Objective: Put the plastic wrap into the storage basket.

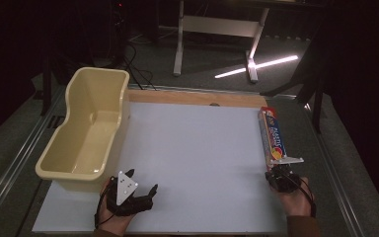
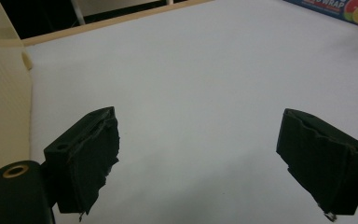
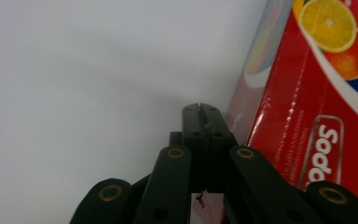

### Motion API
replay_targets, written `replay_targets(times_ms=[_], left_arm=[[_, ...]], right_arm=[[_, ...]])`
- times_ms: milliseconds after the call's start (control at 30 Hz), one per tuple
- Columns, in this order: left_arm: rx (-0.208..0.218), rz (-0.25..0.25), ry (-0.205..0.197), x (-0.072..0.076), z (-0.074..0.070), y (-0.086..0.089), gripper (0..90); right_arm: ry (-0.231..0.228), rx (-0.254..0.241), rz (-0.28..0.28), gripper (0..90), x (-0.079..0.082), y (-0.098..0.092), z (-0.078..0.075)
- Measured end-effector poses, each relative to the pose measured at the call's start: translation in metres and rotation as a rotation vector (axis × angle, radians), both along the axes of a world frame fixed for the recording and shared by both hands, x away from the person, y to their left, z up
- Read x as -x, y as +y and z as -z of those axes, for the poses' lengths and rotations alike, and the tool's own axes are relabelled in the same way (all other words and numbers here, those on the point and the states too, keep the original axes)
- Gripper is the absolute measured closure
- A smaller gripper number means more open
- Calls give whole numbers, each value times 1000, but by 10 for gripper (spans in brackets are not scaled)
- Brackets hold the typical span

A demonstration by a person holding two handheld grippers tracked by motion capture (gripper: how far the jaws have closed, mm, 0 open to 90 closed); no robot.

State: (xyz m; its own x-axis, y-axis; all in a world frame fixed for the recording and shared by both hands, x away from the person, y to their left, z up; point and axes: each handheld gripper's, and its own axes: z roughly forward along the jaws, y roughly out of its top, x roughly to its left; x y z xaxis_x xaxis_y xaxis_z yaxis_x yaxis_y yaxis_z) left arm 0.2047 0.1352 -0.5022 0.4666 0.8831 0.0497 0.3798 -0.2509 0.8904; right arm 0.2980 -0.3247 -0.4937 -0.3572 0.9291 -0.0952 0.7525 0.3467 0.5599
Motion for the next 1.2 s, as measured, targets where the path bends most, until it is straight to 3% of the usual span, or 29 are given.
replay_targets(times_ms=[33,67,100,133,200,233,267,333,500,533,567,600,700,733,767,800,900,933,1033,1067,1133,1167,1200], left_arm=[[0,0,0,0,0,0,129],[-1,0,2,-1,0,-1,129],[-1,0,2,-1,0,-1,129],[-4,3,3,-1,1,-1,129],[-4,3,3,-1,1,-2,129],[-4,3,3,-1,1,-2,129],[-4,0,3,0,1,-2,129],[-1,-3,-2,0,1,-1,129],[1,-4,-5,0,-1,0,130],[3,-4,-5,0,-1,0,130],[3,-4,-5,0,-1,0,130],[2,-3,-2,0,0,0,130],[2,-2,0,0,0,-1,130],[1,-2,1,0,0,-1,130],[1,-2,1,0,0,-1,130],[0,-2,1,0,0,-1,130],[2,-3,1,0,0,-1,130],[0,-4,5,0,0,0,130],[0,-4,5,0,0,0,130],[1,-4,3,0,0,0,130],[3,-5,2,0,0,1,130],[6,-6,2,0,0,1,130],[5,-7,4,0,0,1,130]], right_arm=[[0,0,0,895,0,0,0],[-34,-18,-25,812,0,-1,-4],[-34,-18,-25,812,0,-1,-4],[-74,-49,-54,742,-2,-1,-11],[-136,-38,-78,695,-5,1,-18],[-136,-38,-78,695,-5,1,-18],[-182,-19,-65,626,-11,2,-24],[-209,-28,-47,577,-19,1,-28],[-211,-23,15,529,-39,-7,-30],[-190,-24,51,475,-51,-12,-31],[-190,-24,51,475,-51,-12,-31],[-155,-29,84,427,-64,-16,-31],[-122,-32,102,392,-76,-19,-32],[-80,-26,130,352,-88,-23,-31],[-80,-26,130,352,-88,-23,-31],[-41,-21,153,336,-100,-25,-29],[-39,-6,172,330,-109,-28,-30],[-14,-22,183,319,-118,-30,-30],[2,-22,187,303,-122,-31,-29],[73,-31,197,303,-135,-33,-25],[91,-32,193,302,-138,-33,-23],[142,-34,198,302,-145,-35,-19],[142,-34,198,302,-145,-35,-19]])
